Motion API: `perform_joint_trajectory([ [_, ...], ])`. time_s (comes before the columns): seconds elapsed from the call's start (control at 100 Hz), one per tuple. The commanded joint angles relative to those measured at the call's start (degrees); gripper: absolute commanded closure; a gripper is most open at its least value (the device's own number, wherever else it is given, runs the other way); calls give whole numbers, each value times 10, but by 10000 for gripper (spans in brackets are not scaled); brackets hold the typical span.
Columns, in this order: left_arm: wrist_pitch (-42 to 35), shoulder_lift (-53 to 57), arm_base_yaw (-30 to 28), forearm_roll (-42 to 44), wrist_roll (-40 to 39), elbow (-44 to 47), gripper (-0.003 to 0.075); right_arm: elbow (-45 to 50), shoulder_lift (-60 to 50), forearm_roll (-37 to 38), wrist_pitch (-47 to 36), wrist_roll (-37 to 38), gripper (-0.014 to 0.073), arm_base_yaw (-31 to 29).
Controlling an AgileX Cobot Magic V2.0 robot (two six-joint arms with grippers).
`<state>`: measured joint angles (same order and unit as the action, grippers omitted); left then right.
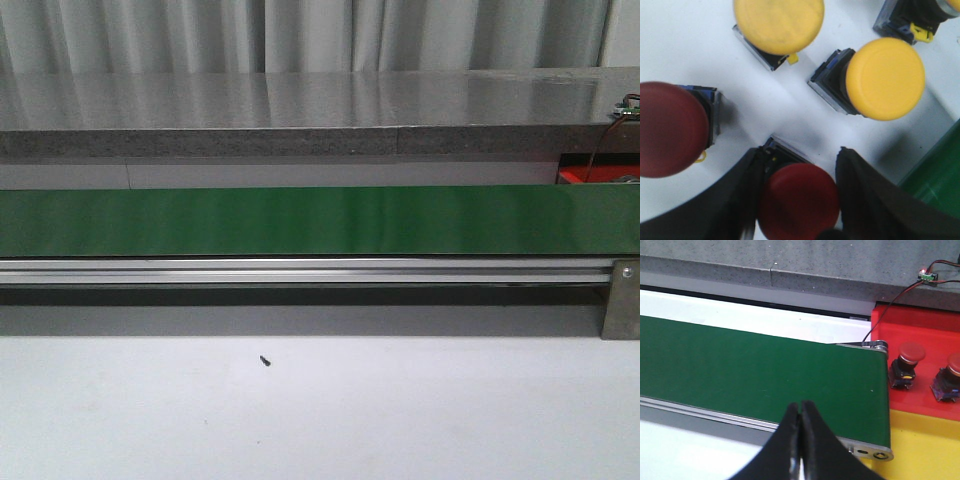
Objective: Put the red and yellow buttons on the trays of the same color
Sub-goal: 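Grasp a third red push-button with the left gripper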
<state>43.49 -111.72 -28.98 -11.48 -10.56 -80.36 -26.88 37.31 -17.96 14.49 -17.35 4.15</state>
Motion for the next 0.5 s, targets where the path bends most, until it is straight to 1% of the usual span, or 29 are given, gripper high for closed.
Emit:
perform_joint_trajectory([
  [0.0, -4, 36, -1, -4, -4, -17, 535, -14, -4, -4, -39, -5, 662, 1],
  [0.14, 4, 77, -6, -12, 10, -26, 535, -14, -4, -4, -39, -5, 662, 1],
  [0.26, 49, 108, -11, -15, 44, -58, 535, -14, -4, -4, -39, -5, 662, 1],
  [0.3, 68, 116, -10, -21, 67, -71, 535, -14, -4, -4, -39, -5, 662, 1],
  [0.41, 83, 127, -4, -33, 88, -86, 535, -14, -4, -4, -39, -5, 662, 1],
  [0.49, 95, 134, -3, -61, 111, -88, 535, -14, -4, -4, -39, -5, 662, 1],
])
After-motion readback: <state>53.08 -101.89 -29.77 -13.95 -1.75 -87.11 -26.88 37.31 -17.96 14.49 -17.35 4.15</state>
